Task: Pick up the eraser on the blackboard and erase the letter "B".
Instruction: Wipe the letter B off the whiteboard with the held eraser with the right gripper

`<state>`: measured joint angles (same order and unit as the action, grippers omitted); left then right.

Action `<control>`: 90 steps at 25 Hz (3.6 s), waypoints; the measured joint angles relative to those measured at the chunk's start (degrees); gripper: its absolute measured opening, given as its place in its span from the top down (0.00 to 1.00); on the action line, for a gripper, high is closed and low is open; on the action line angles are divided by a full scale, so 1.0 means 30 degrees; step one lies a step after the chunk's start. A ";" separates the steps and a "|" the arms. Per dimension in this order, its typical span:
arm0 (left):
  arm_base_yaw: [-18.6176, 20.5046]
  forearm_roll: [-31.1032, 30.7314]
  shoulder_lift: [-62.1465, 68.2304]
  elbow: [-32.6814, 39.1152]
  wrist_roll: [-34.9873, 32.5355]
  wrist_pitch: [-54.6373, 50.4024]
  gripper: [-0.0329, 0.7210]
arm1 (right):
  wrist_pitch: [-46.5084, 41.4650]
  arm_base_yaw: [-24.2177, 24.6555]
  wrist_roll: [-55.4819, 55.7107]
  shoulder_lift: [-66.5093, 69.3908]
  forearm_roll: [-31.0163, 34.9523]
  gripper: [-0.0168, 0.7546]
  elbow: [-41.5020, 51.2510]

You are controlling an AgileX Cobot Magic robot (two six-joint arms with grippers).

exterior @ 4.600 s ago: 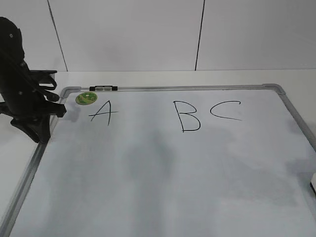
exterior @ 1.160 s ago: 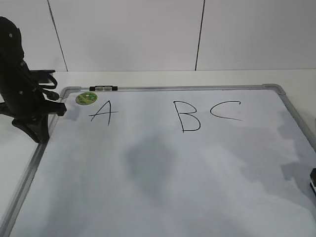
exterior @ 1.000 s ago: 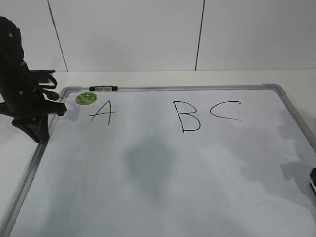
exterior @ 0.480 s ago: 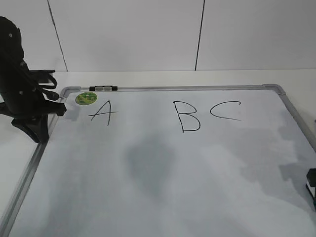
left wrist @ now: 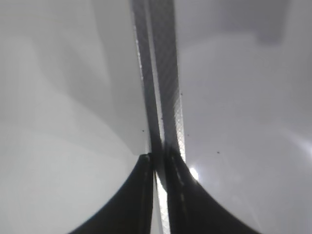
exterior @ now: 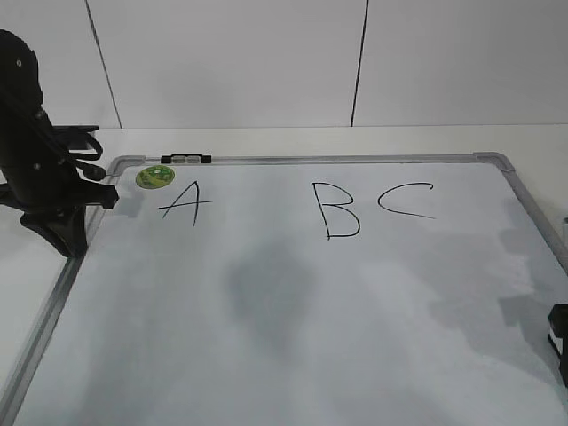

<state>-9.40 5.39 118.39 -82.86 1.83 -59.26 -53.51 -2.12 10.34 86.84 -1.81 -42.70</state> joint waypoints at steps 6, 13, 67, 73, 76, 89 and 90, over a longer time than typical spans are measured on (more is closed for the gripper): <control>0.0000 -0.0032 0.0000 0.0000 -0.0035 0.0000 0.91 | -0.0155 0.0000 0.0000 0.0000 -0.0037 0.16 0.0000; 0.0000 -0.0074 0.0000 0.0000 -0.0035 -0.0039 0.91 | -0.1015 0.0000 -0.0035 0.0074 -0.0028 0.23 -0.0420; 0.0000 -0.0115 0.0000 -0.0068 -0.0035 -0.0368 0.91 | -0.5558 -0.7362 0.0109 1.4699 0.2822 0.23 -2.4983; 0.0000 -0.0115 0.0000 -0.0068 -0.0035 -0.0368 0.91 | -0.5558 -0.7362 0.0109 1.4858 0.2408 0.23 -2.5181; 0.0000 -0.0115 0.0000 -0.0068 -0.0035 -0.0402 0.91 | -0.5558 -0.7362 -0.0065 1.4858 0.2235 0.23 -2.5181; 0.0000 -0.0115 0.0000 -0.0068 -0.0035 -0.0472 0.91 | -0.5593 -0.7362 -0.0674 1.4858 0.2314 0.17 -2.5181; 0.0000 -0.0115 0.0000 -0.0068 -0.0035 -0.0472 0.91 | -0.5593 -0.7362 -0.0674 1.4858 0.2314 0.17 -2.5181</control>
<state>-9.40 5.05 118.39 -83.07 1.72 -60.68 -70.29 -24.20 8.32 131.41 5.14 -118.24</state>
